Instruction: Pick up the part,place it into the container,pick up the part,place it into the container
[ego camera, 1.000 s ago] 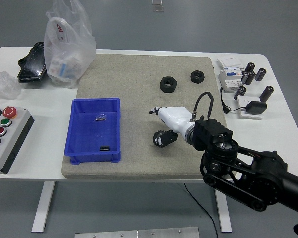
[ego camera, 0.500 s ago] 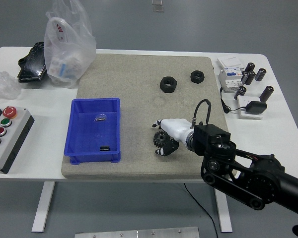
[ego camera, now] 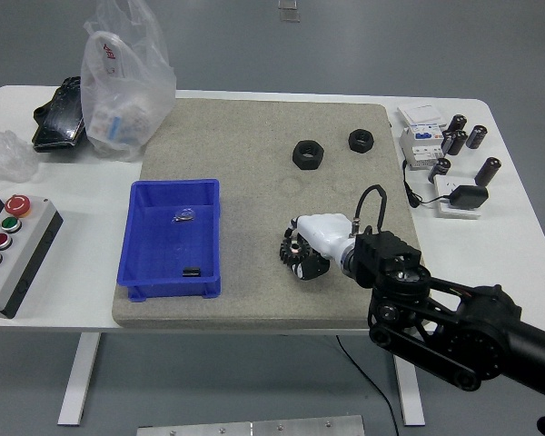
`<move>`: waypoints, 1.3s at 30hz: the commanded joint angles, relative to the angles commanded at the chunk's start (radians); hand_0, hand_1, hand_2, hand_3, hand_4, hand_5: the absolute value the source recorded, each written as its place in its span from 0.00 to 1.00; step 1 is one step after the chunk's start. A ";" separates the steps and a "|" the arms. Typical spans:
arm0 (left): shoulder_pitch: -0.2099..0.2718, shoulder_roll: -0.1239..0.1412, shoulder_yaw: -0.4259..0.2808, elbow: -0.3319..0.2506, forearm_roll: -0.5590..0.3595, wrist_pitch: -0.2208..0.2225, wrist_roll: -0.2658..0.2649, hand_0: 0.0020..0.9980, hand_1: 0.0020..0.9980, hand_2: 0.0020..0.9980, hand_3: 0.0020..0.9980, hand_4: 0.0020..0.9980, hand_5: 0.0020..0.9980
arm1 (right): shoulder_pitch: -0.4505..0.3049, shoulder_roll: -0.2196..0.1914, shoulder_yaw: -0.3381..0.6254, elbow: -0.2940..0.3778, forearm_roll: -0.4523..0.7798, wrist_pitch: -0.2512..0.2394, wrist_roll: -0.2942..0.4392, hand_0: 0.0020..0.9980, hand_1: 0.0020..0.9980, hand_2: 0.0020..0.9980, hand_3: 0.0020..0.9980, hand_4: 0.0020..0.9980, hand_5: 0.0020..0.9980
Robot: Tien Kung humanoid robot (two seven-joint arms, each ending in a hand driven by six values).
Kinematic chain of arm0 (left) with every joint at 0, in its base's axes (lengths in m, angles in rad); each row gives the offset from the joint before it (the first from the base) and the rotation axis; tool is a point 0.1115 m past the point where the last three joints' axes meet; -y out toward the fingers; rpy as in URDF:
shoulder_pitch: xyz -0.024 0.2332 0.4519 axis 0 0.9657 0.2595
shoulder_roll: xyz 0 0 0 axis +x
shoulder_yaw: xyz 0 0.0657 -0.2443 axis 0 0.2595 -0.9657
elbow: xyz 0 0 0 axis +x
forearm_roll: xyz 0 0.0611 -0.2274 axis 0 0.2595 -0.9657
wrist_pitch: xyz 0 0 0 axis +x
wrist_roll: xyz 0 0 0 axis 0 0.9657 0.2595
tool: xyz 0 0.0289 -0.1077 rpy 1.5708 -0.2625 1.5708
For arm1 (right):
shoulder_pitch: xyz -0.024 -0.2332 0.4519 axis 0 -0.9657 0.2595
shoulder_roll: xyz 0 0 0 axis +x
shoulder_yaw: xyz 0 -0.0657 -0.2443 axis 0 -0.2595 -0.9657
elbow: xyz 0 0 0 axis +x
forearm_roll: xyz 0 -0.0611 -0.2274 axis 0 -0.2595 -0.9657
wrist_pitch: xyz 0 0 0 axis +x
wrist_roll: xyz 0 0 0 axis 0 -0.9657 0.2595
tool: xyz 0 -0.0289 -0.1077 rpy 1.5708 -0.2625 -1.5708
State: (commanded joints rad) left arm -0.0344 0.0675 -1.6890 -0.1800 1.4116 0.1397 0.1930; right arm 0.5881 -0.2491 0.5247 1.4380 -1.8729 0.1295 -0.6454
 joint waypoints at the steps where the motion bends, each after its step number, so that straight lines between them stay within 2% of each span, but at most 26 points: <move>1: 0.000 0.000 0.000 0.000 -0.001 0.000 0.000 0.73 0.68 0.68 0.61 0.60 0.54 | 0.000 0.000 0.000 -0.001 0.002 0.000 0.000 0.27 0.42 0.38 0.52 0.29 0.00; 3: 0.000 0.000 0.001 0.000 -0.002 0.000 -0.001 0.73 0.68 0.68 0.61 0.60 0.54 | 0.000 -0.001 -0.001 -0.001 0.004 -0.003 0.000 0.27 0.42 0.38 0.52 0.29 0.00; 4: 0.000 0.000 0.000 0.000 -0.002 0.000 -0.002 0.73 0.68 0.68 0.61 0.60 0.54 | 0.000 -0.001 -0.001 0.000 0.003 -0.006 0.000 0.27 0.40 0.34 0.45 0.21 0.00; 9: -0.001 0.001 0.000 0.000 -0.002 0.002 -0.003 0.73 0.68 0.68 0.61 0.60 0.54 | 0.021 -0.006 0.003 0.010 -0.017 -0.047 0.000 0.27 0.40 0.34 0.45 0.21 0.00; 13: 0.000 0.002 0.000 0.000 -0.002 0.003 -0.002 0.73 0.68 0.68 0.61 0.60 0.55 | 0.068 0.000 0.005 0.028 -0.047 -0.090 0.000 0.26 0.40 0.33 0.44 0.21 0.00; 20: 0.001 0.006 0.001 0.000 -0.001 0.004 0.003 0.73 0.68 0.68 0.62 0.61 0.56 | 0.178 0.069 -0.080 0.035 -0.043 -0.151 0.007 0.27 0.41 0.34 0.44 0.21 0.00; 22: 0.000 0.006 0.002 0.000 -0.001 0.004 0.003 0.73 0.68 0.68 0.62 0.62 0.57 | 0.198 0.085 -0.112 0.031 -0.022 -0.157 0.037 0.30 0.42 0.34 0.46 0.23 0.00; 27: -0.002 0.004 0.003 0.000 -0.002 0.005 0.005 0.73 0.68 0.68 0.62 0.62 0.57 | 0.225 0.112 -0.177 0.015 0.034 -0.177 0.113 0.30 0.42 0.34 0.46 0.23 0.00; 28: -0.002 0.003 0.003 0.000 -0.002 0.005 0.006 0.73 0.68 0.68 0.62 0.62 0.57 | 0.226 0.114 -0.182 0.013 0.039 -0.180 0.119 0.42 0.55 0.55 0.62 0.30 0.00; 33: -0.002 0.004 0.000 0.000 0.001 0.006 0.009 0.73 0.68 0.68 0.62 0.62 0.57 | 0.231 0.121 -0.199 0.010 0.038 -0.204 0.140 0.42 0.55 0.55 0.62 0.30 0.00; 34: -0.002 0.004 0.000 0.000 0.001 0.006 0.009 0.73 0.68 0.68 0.62 0.62 0.57 | 0.231 0.121 -0.200 0.010 0.035 -0.208 0.141 0.46 0.63 0.66 0.69 0.31 0.11; 39: -0.003 0.005 -0.001 0.000 0.002 0.006 0.009 0.73 0.68 0.68 0.62 0.62 0.57 | 0.236 0.126 -0.210 0.009 0.030 -0.230 0.146 0.46 0.63 0.66 0.69 0.31 0.11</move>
State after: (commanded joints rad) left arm -0.0374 0.0722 -1.6900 -0.1800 1.4138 0.1457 0.2016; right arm 0.8240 -0.1233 0.3148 1.4470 -1.8428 -0.1008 -0.4992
